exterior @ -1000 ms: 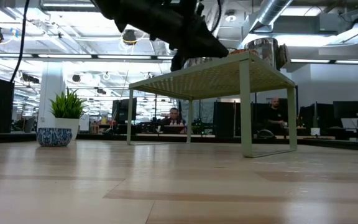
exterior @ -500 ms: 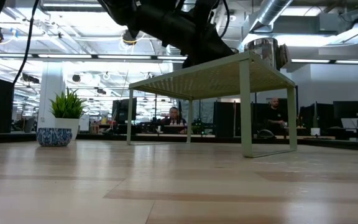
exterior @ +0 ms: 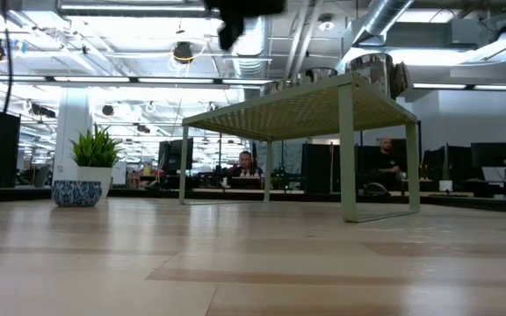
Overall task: Stock candles on shelf
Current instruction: Put the bottom blue scented candle on the shelf
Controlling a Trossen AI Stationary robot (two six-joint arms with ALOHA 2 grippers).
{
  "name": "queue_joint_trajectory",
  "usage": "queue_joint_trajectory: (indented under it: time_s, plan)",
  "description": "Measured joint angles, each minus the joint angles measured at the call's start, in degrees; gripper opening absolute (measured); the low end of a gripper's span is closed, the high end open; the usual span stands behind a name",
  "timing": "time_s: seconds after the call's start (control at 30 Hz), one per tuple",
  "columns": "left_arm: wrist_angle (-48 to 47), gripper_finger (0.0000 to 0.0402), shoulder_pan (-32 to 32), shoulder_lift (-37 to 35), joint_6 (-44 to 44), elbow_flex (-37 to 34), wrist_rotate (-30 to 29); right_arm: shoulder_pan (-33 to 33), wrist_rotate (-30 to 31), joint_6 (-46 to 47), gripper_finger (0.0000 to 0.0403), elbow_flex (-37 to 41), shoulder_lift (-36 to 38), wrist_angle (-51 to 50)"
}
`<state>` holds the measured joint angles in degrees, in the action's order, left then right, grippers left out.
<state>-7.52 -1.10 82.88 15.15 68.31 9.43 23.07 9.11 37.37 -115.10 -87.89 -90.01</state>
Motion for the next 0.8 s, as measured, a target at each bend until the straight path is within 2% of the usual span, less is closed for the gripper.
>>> queue_joint_trajectory:
  time_s: [0.17,0.37,0.47,0.57,0.7,0.8]
  plan:
    - [-5.50,0.0095,-0.17,-10.48,-1.41,0.00,-0.02,6.82,-10.20,10.26,0.0224,13.63,1.09,0.00]
    - [-7.45,0.0184,-0.15,-20.09,-1.28,0.00,-1.52,15.83,-18.32,18.84,0.0317,27.83,1.57,3.33]
    - [-8.11,0.0222,-0.15,-22.96,0.00,0.00,-2.46,19.15,-18.23,21.89,0.0365,34.70,1.37,10.61]
    - [-9.39,0.0251,-0.15,-24.77,0.81,0.00,-3.30,21.65,-16.59,25.50,0.0393,41.18,1.39,21.19]
    - [-12.02,0.0271,-0.15,-25.56,1.84,0.00,-3.57,25.44,-10.87,29.80,0.0391,47.76,1.35,32.26]
    - [-13.72,0.0275,-0.15,-25.52,3.03,-0.02,-3.39,28.27,-3.41,34.39,0.0386,51.61,1.35,36.16]
